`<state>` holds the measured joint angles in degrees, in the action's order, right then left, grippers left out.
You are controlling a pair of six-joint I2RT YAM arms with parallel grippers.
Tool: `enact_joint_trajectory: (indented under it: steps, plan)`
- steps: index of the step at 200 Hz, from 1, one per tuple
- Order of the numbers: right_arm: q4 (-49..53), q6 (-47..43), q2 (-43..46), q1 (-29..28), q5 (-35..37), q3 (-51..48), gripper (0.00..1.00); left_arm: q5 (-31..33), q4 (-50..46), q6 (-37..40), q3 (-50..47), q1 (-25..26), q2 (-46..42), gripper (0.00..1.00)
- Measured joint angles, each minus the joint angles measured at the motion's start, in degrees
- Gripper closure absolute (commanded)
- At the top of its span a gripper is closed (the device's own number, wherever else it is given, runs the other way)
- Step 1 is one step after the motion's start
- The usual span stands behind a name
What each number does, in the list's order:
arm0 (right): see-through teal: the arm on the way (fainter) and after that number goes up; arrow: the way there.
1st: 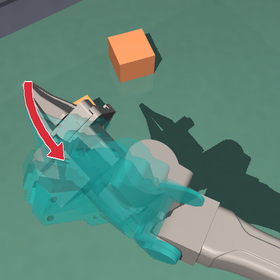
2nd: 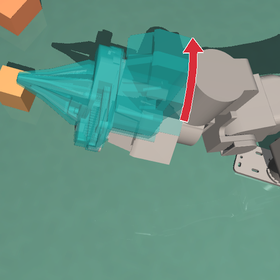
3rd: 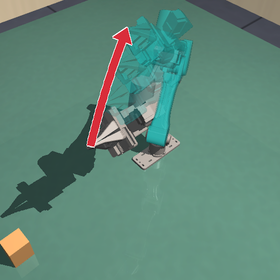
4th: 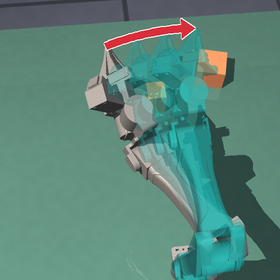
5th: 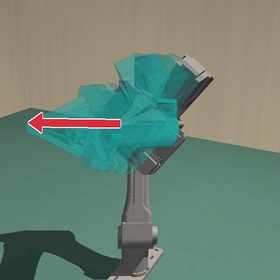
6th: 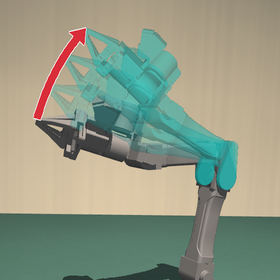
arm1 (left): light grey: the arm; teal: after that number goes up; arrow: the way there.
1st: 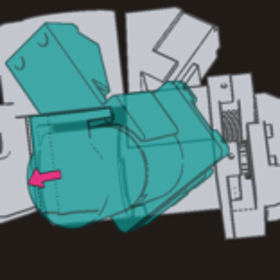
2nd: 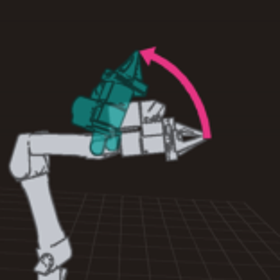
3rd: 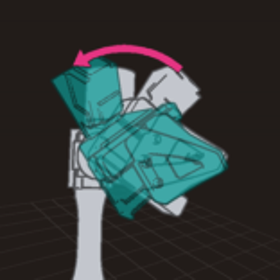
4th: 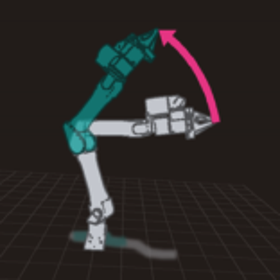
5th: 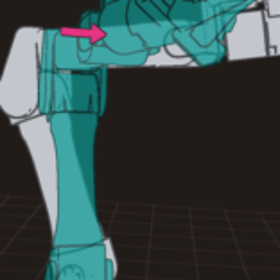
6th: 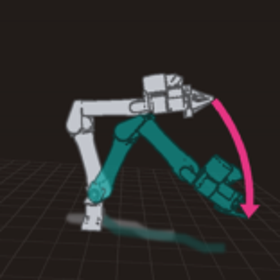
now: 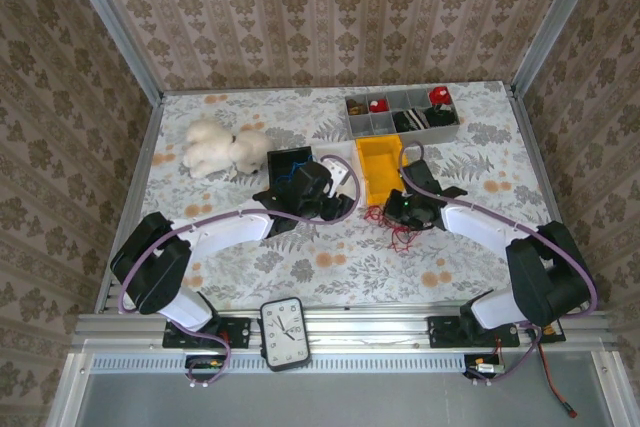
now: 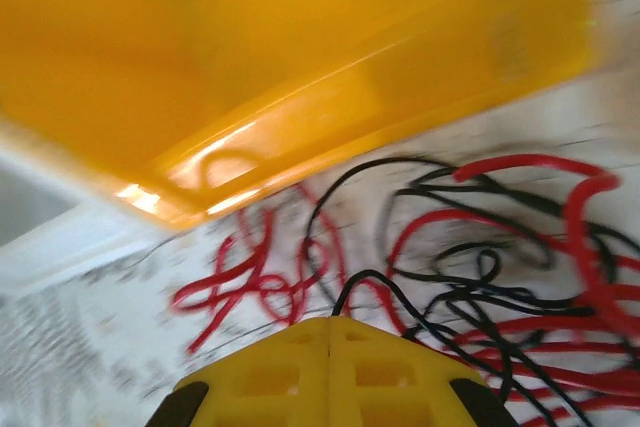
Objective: Untangle the cables
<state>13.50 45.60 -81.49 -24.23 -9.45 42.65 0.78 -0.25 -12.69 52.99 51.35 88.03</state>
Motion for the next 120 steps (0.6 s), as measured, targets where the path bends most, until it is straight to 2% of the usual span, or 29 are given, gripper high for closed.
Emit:
enact_joint_trajectory:
  steps: [24,48,82,120]
  plan:
    - [-6.12,-0.02,0.17,-2.19,-7.48,-0.2,1.0,-1.09,-1.03,2.14,-1.18,-0.07,-1.75,0.43]
    - [-8.0,-0.81,3.08,-2.62,-10.25,-0.2,1.0,-3.13,-1.57,4.11,-2.8,-0.39,-5.11,0.42]
    - [-5.55,-4.09,9.77,-2.62,-7.56,0.81,1.0,-6.43,-1.64,5.51,-4.31,-0.81,-7.26,0.42]
    - [-3.8,-6.25,14.45,-1.73,-3.89,1.44,1.0,-8.24,-1.4,6.75,-4.83,0.11,-4.87,0.43]
